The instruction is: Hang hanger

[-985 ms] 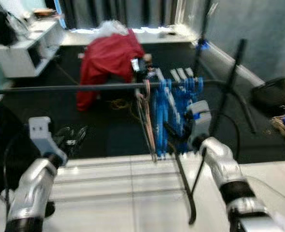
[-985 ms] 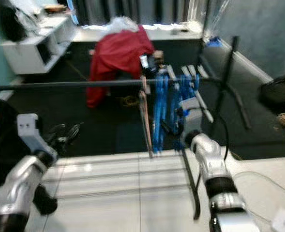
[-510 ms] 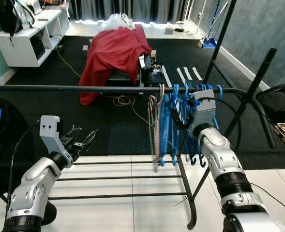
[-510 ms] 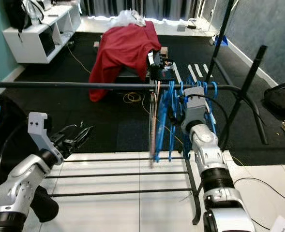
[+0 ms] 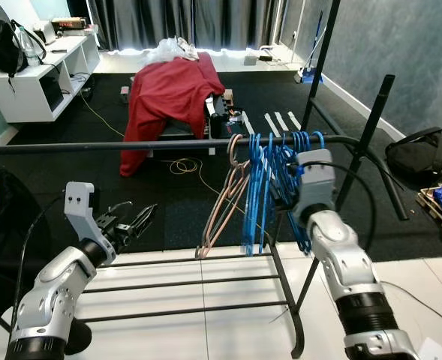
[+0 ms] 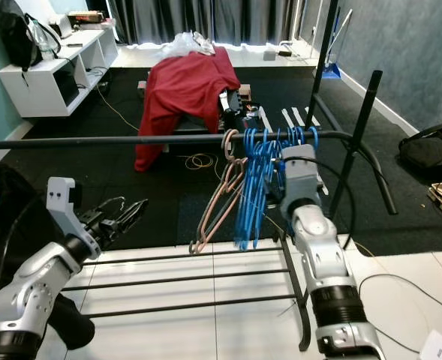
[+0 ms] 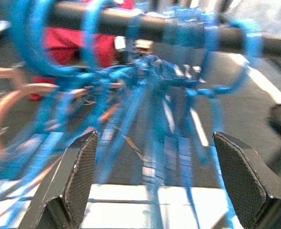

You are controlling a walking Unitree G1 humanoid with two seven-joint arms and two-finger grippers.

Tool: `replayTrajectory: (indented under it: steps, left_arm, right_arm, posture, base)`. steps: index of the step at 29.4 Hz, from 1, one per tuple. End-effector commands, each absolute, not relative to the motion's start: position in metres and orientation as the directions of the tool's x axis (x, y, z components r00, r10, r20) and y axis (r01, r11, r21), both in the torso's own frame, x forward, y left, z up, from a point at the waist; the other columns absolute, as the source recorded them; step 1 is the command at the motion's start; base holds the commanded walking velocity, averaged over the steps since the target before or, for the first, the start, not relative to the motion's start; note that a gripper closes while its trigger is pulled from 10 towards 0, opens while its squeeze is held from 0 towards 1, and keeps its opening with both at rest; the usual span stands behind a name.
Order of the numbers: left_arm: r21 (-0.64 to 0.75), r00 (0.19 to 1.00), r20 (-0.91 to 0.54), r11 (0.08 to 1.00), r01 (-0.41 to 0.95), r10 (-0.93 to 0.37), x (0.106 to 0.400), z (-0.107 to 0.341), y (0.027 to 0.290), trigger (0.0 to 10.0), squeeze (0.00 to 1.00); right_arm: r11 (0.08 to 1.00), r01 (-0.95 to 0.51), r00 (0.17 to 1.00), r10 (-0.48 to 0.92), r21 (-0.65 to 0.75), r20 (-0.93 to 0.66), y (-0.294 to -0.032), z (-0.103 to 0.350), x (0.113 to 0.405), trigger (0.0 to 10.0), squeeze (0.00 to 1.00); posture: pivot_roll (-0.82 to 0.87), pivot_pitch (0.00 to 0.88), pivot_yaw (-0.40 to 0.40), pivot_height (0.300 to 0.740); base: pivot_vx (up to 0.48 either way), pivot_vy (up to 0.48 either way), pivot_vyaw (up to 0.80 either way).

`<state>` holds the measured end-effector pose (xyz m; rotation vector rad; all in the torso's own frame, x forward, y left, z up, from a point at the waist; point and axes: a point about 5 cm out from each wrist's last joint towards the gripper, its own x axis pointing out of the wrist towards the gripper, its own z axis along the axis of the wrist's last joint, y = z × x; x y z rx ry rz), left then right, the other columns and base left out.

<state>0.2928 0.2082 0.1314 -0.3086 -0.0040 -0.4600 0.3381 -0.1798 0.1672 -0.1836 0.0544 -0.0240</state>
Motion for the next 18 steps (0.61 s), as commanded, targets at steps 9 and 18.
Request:
replayTrajectory:
  steps: [9,18]
  left_arm:
    - [-0.294,0.879,0.086,0.831,0.472,-0.468,0.294,0.135,0.203,10.0,0.00]
    - [-0.295,0.886,0.090,0.838,0.460,-0.455,0.294,0.135,0.205,10.0,0.00]
  right_arm:
    - [0.974,0.073,0.994,-0.089,-0.213,-0.066,-0.194,0.172,0.327,10.0,0.00]
    - [0.955,0.031,0.976,-0.093,-0.295,-0.197,-0.207,0.149,0.330,10.0,0.00]
  posture:
    - [-0.07,0.013,-0.019,0.740]
    - [-0.06,0.012,-0.023,0.740]
  base:
    - [0.000,0.000,-0.17]
    - [0.000,0.000,0.00]
